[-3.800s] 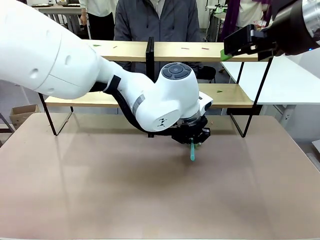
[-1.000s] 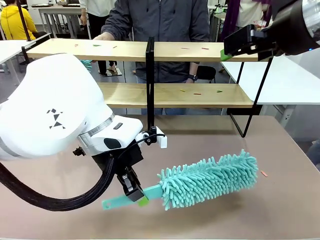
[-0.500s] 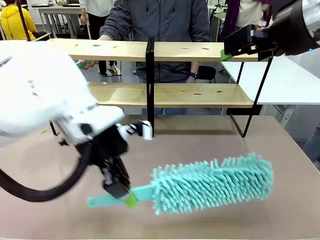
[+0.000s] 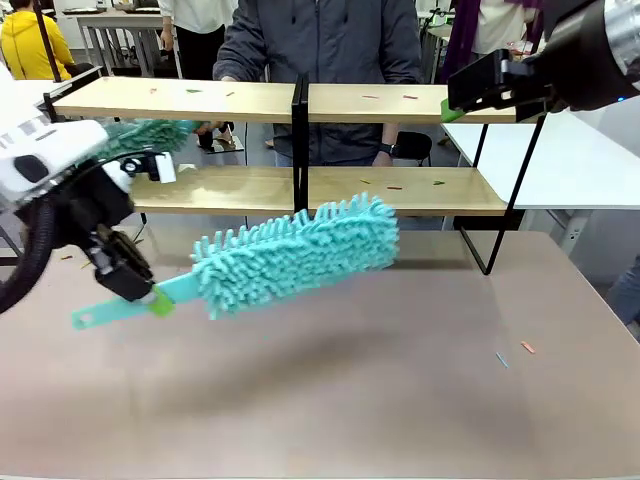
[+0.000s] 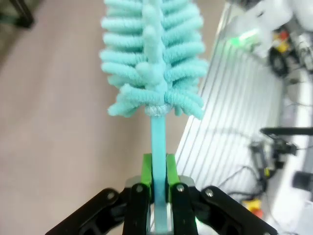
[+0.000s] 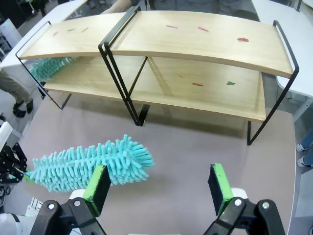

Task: Clean the shelves.
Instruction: Clean a randomly selected level of the Shelf with the Duster, then clean another randomly selected level of the Shelf with the Duster.

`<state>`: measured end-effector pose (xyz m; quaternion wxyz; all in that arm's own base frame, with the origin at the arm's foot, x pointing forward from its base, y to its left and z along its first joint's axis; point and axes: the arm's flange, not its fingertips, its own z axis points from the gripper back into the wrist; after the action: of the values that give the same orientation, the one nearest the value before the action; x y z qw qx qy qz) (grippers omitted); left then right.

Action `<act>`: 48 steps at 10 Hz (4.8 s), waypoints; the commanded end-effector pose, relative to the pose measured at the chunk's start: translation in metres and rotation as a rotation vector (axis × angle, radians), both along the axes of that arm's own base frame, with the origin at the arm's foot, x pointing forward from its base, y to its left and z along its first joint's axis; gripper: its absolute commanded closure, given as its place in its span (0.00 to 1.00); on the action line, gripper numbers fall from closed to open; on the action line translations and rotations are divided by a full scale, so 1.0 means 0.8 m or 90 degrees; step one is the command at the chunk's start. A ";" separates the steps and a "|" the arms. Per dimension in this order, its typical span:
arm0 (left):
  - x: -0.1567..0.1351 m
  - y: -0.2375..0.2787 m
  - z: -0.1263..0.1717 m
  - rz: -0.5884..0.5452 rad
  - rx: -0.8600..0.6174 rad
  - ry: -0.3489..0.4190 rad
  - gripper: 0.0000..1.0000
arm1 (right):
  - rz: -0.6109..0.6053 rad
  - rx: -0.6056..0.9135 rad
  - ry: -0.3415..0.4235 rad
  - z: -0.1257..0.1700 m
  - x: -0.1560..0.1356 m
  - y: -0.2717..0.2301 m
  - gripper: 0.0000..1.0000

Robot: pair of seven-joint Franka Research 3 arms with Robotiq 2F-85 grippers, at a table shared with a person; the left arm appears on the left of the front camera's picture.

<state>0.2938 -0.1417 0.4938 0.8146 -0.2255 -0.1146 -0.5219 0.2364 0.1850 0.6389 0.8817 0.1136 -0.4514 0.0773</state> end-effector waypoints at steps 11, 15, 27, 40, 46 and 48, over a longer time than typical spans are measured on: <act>-0.165 0.290 0.031 -0.062 -0.461 -0.147 0.87 | 0.000 0.002 0.000 -0.001 0.001 0.000 0.00; -0.162 0.299 0.074 -0.078 -0.374 -0.159 0.87 | 0.000 0.002 0.000 -0.001 0.001 0.000 0.00; -0.068 0.584 0.085 0.484 -0.728 -0.219 0.87 | 0.000 0.002 0.000 -0.001 0.001 0.000 0.00; -0.069 0.405 0.081 0.286 -0.402 -0.105 0.87 | 0.000 0.002 0.000 -0.001 0.001 0.000 0.00; -0.070 0.363 0.116 0.404 -0.262 -0.087 0.87 | 0.000 0.002 0.000 -0.001 0.001 0.000 0.00; -0.051 0.293 0.204 0.443 -0.137 -0.046 0.87 | 0.000 0.002 0.000 -0.001 0.001 0.000 0.00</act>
<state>0.2438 0.1207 0.6218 0.8838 -0.2675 -0.3173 -0.2161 0.2362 0.1852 0.6389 0.8816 0.1134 -0.4515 0.0775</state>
